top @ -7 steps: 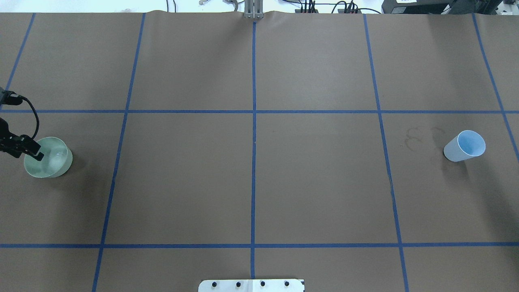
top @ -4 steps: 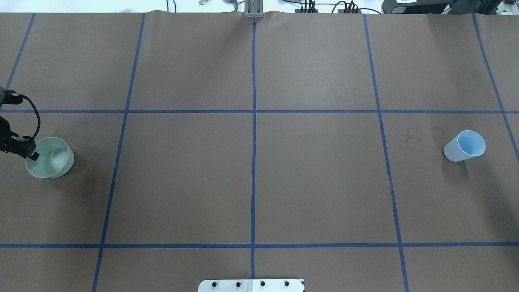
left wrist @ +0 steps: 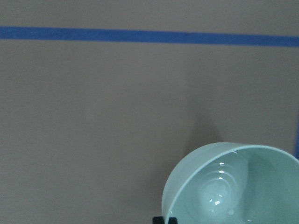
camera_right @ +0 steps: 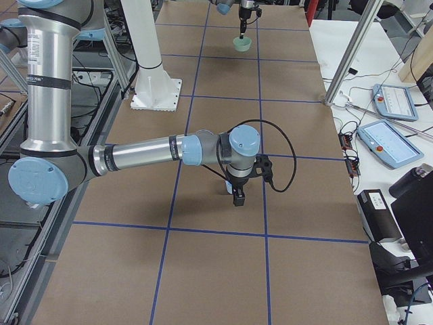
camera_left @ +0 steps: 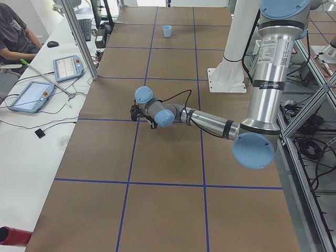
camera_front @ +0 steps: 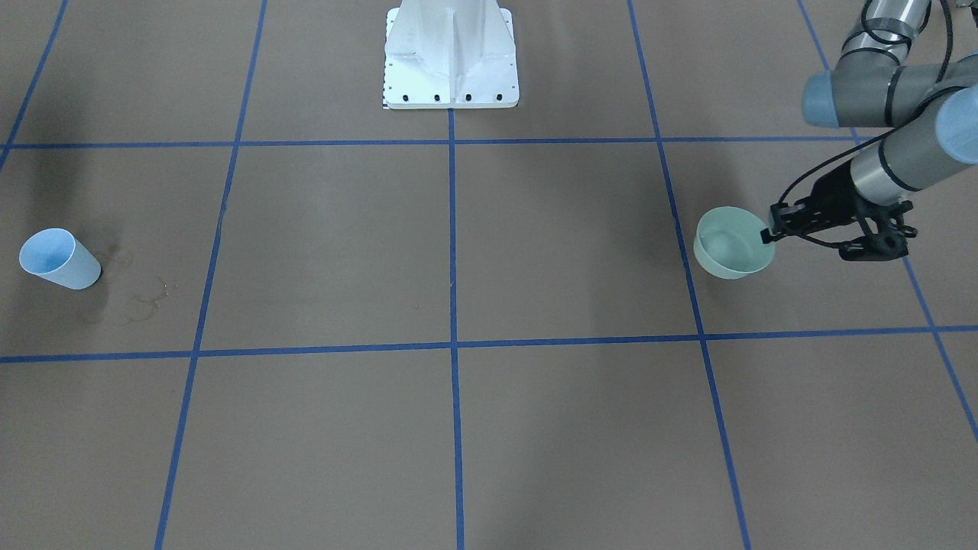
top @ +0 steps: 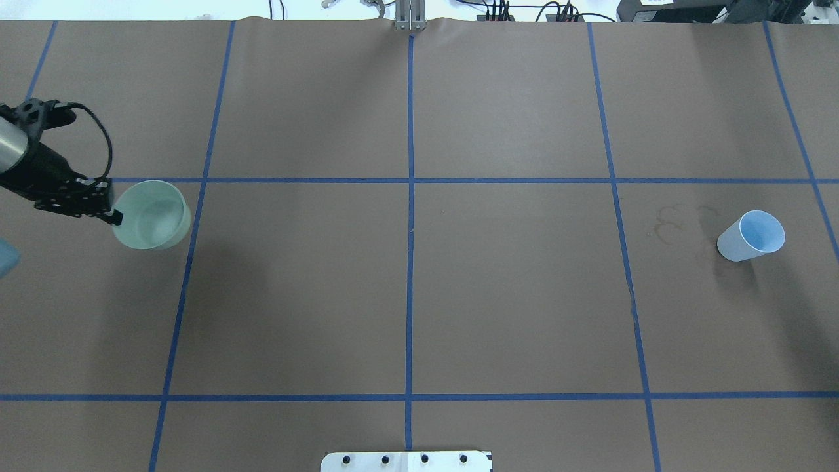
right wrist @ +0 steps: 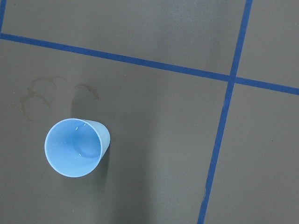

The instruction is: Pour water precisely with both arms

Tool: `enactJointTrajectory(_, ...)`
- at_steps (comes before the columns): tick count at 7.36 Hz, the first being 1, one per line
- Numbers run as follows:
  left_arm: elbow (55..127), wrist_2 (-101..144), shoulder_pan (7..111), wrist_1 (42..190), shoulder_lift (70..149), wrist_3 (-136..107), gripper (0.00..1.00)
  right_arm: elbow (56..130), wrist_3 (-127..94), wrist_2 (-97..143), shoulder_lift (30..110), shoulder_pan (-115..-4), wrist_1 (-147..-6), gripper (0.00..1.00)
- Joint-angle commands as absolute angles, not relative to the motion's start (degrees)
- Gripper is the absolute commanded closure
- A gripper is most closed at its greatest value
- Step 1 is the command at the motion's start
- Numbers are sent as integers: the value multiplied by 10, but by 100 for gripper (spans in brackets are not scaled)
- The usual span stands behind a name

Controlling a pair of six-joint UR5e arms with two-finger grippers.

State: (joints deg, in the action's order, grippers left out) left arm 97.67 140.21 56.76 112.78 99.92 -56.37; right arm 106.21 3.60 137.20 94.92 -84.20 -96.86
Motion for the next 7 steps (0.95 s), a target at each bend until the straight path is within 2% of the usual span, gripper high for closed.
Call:
enactJointTrajectory(1, 987, 1390, 462, 1128, 1123, -757, 100, 1063, 36, 1372, 949, -842, -969, 0)
enactJointTrajectory(2, 978, 1335, 417, 1123, 1168, -805, 100, 1063, 37, 1372, 948, -842, -969, 0)
enactJointTrajectory(4, 885, 1279, 374, 1080, 1290, -814, 100, 1062, 37, 1372, 948, -842, -969, 0)
enactJointTrajectory(5, 846, 1256, 355, 1079, 1324, -814, 100, 1062, 38, 1372, 949, -842, -969, 0)
enactJointTrajectory(7, 831, 1245, 345, 1081, 1327, -811, 100, 1061, 38, 1372, 948, -842, -969, 0)
